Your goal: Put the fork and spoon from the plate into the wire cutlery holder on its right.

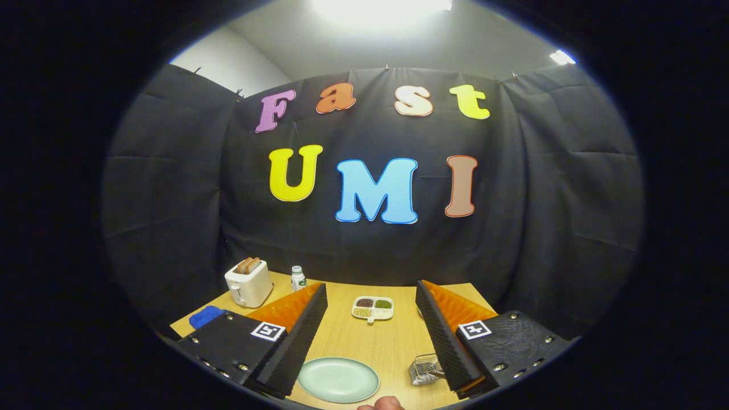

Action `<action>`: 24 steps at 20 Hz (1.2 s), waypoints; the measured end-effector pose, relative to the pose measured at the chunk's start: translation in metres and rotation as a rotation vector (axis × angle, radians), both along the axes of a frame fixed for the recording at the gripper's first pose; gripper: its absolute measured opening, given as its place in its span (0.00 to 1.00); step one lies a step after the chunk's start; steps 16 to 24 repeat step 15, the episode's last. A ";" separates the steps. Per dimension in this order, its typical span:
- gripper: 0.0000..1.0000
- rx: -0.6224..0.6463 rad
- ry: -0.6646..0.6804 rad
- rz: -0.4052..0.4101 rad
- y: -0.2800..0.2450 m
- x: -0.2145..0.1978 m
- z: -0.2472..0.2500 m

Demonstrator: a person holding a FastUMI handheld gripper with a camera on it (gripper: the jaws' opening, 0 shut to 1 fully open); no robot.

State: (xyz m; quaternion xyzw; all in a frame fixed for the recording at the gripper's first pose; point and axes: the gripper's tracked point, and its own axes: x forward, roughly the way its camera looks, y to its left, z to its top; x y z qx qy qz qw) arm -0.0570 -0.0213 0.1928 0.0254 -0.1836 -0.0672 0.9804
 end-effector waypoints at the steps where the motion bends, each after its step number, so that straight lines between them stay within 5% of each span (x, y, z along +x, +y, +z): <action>1: 0.95 -0.003 -0.005 -0.002 0.000 -0.001 0.001; 10: 0.95 0.016 -0.136 -0.037 -0.002 0.002 0.011; 24: 0.95 -0.032 -0.080 -0.024 0.021 0.033 0.001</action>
